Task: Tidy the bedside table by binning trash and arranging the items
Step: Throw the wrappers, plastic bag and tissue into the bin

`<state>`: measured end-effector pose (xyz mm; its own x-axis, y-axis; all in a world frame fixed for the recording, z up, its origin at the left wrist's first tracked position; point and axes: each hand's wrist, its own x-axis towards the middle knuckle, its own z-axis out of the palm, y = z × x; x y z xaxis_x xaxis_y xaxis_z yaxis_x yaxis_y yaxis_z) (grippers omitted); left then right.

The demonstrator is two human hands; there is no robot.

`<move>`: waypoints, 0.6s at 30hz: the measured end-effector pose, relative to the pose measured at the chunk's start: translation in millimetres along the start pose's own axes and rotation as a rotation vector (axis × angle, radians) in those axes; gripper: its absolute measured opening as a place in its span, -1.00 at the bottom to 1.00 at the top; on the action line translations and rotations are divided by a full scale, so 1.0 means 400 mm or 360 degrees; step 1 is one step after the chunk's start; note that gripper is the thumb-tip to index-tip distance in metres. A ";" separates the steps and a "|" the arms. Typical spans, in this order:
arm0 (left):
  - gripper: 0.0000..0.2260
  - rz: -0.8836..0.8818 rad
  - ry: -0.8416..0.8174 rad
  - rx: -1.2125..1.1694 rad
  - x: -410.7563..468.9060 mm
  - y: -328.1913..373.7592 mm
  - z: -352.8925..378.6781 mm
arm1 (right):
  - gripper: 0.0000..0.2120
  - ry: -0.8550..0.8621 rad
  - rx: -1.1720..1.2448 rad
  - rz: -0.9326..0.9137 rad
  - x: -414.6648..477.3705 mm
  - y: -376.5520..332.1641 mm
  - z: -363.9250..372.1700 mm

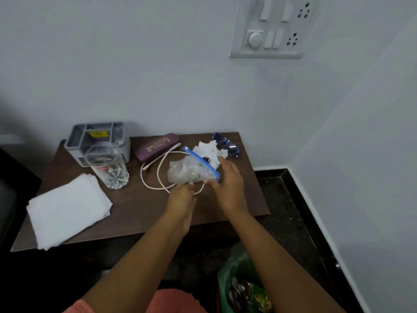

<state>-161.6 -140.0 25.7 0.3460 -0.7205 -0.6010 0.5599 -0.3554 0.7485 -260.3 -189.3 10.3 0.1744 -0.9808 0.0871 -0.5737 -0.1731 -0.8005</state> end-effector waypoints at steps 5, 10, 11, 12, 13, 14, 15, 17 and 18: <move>-0.59 -0.0130 0.0020 -0.0194 0.074 0.027 -0.019 | -0.53 -0.0041 -0.0107 0.0013 0.062 0.000 0.055; -0.57 -0.0162 -0.0026 -0.0409 0.099 0.025 -0.012 | -0.64 0.0038 -0.0155 -0.0087 0.045 -0.005 0.066; -0.56 -0.0163 -0.0048 -0.0453 0.098 0.026 -0.011 | -0.65 0.0046 -0.0145 -0.0127 0.038 -0.009 0.064; -0.56 -0.0164 -0.0071 -0.0499 0.093 0.029 -0.010 | -0.65 0.0049 -0.0135 -0.0181 0.030 -0.014 0.059; -0.55 -0.0156 -0.0087 -0.0545 0.085 0.034 -0.008 | -0.66 0.0043 -0.0145 -0.0236 0.020 -0.022 0.050; -0.54 -0.0144 -0.0099 -0.0586 0.072 0.041 -0.006 | -0.66 0.0037 -0.0165 -0.0299 0.008 -0.029 0.039; -0.54 -0.0128 -0.0110 -0.0621 0.058 0.047 -0.004 | -0.68 0.0034 -0.0189 -0.0379 -0.006 -0.037 0.025; -0.56 -0.0102 -0.0121 -0.0639 0.015 0.057 0.001 | -0.70 0.0017 -0.0240 -0.0561 -0.050 -0.048 -0.012; -0.59 -0.0092 -0.0141 -0.0628 -0.010 0.059 0.003 | -0.71 0.0002 -0.0265 -0.0644 -0.077 -0.052 -0.035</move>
<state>-150.6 -146.0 46.2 0.2489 -0.7605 -0.5998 0.8286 -0.1535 0.5384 -265.0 -156.6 32.4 0.4107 -0.8311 0.3749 -0.5807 -0.5554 -0.5952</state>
